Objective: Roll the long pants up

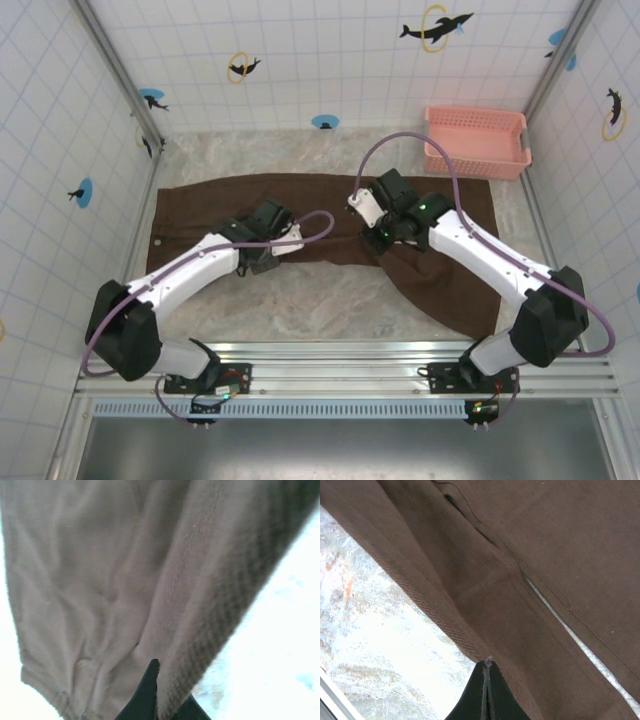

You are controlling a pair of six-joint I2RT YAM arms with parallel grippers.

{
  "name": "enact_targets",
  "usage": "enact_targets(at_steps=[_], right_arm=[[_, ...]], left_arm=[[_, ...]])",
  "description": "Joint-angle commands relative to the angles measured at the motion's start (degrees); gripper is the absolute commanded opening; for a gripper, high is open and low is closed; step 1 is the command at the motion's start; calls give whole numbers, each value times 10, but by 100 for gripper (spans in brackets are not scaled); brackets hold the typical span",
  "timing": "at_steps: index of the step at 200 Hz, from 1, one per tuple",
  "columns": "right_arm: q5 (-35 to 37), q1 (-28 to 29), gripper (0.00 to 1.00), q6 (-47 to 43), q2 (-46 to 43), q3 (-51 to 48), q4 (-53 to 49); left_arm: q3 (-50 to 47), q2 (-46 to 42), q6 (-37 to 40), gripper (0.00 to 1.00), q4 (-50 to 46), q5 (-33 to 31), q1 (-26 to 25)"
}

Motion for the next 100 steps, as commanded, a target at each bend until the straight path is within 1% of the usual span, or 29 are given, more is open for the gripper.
enact_targets(at_steps=[1,12,41,49,64,81,100], right_arm=[[7,-18,0,1,27,50,1],[9,-23,0,-3,49,69,-1],[21,-39,0,-22,119,141,-20],[24,-45,0,-29,136,159,-21],[21,-60,0,-34,173,188,-18],[22,-81,0,-39,220,224,-17],[17,-101,0,-45,280,274,-17]], left_arm=[[70,-8,35,0,-57,-36,40],[103,6,47,0,-53,-40,58],[193,80,75,0,-35,-12,102],[202,105,83,0,-26,-11,108],[259,159,94,0,-25,7,120],[307,222,102,0,-30,10,129],[341,274,107,0,-16,19,138]])
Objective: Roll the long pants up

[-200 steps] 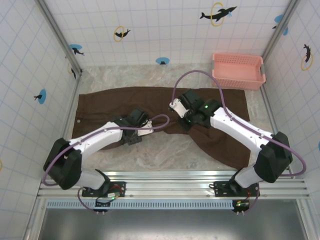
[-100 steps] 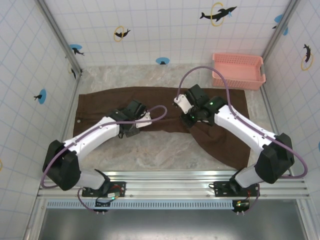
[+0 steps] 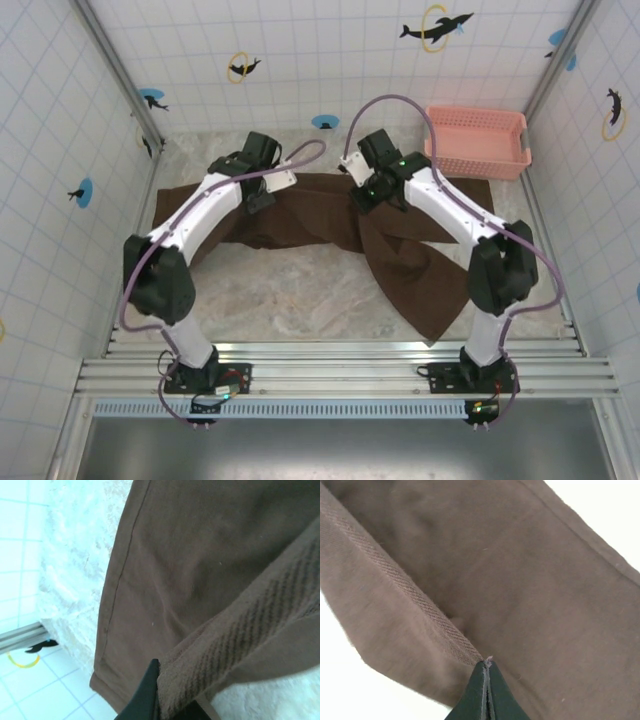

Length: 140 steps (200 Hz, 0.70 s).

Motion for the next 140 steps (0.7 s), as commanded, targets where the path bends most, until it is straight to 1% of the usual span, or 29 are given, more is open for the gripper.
enact_targets(at_steps=[1,24,41,75,94,99,104,114,122,140], right_arm=[[17,-31,0,-16,66,57,-21],[8,-48,0,-24,140,130,-21],[-3,-54,0,-35,195,201,-34],[4,-63,0,-48,303,369,-85],[11,-69,0,-47,346,424,-90],[13,-71,4,-45,356,435,-90],[21,-72,10,-42,365,445,-90],[19,-75,29,-42,379,460,-88],[29,-77,40,-40,383,466,-86],[65,-78,54,-49,349,447,-86]], left_arm=[[43,55,27,0,4,6,16],[63,97,33,0,42,-8,28],[92,130,38,0,45,-8,38],[159,201,63,0,41,2,52],[206,243,69,0,38,1,59],[216,254,69,0,40,-1,60],[224,265,68,0,46,-4,62],[247,288,65,0,41,-8,63],[263,305,60,2,38,-11,64],[293,328,46,12,29,-21,65]])
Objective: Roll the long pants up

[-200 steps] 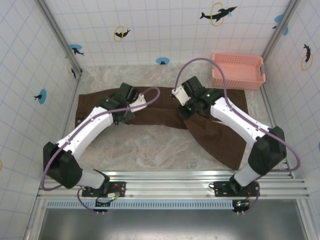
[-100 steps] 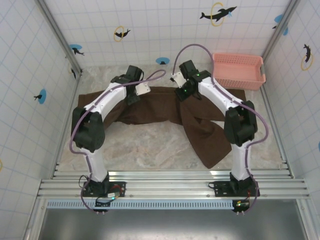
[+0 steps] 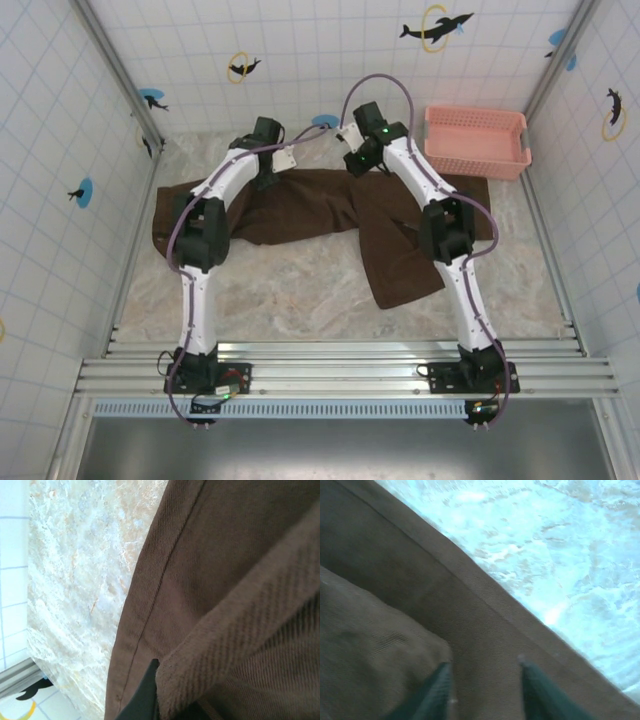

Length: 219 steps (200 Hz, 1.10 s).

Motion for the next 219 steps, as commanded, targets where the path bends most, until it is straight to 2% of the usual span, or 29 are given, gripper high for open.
enact_targets(at_steps=[1,13,28,59,76,85,98,126,145,170,219], right_arm=[[49,-7,55,-7,-17,5,-18],[57,-7,59,-15,-74,-59,-3],[78,-2,61,-19,-167,-163,11],[109,29,62,-1,-346,-417,37],[126,57,63,28,-423,-542,55],[134,75,63,42,-449,-593,58],[140,101,63,62,-469,-651,52],[130,161,63,117,-489,-746,74],[129,189,62,149,-486,-789,99],[100,205,59,173,-470,-818,121],[96,247,57,223,-477,-859,132]], left_arm=[[45,32,-9,12,-10,-21,6],[53,61,-19,14,-7,-26,6],[60,67,-25,44,-6,-26,7],[66,78,-36,65,-12,-23,11],[64,74,-45,71,-17,-12,14],[62,68,-49,85,-18,-8,13],[60,54,-58,97,-24,-5,14],[31,-9,-75,97,-32,-4,14],[3,-48,-81,97,-35,-26,14],[-28,-96,-94,97,-54,-45,14],[-105,-175,-117,97,-67,-62,13]])
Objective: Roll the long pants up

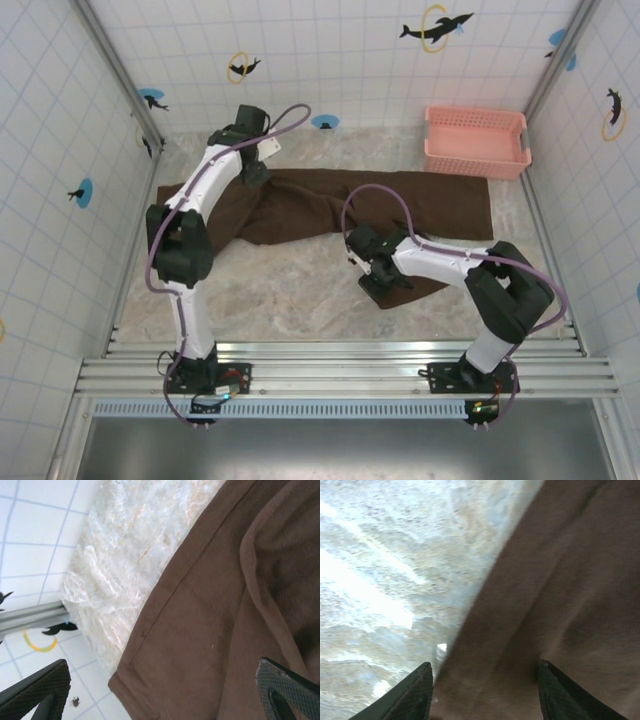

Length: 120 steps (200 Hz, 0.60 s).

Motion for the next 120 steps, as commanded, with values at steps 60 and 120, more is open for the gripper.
enact_targets(at_steps=[60,120], right_arm=[[13,17,36,75,6,-67,8],[149,-69,0,65,-134,12,-116]], left_arm=[[-126,-73,-60,97,-36,-30,2],[-184,-131,-73,97,-13,-36,7]])
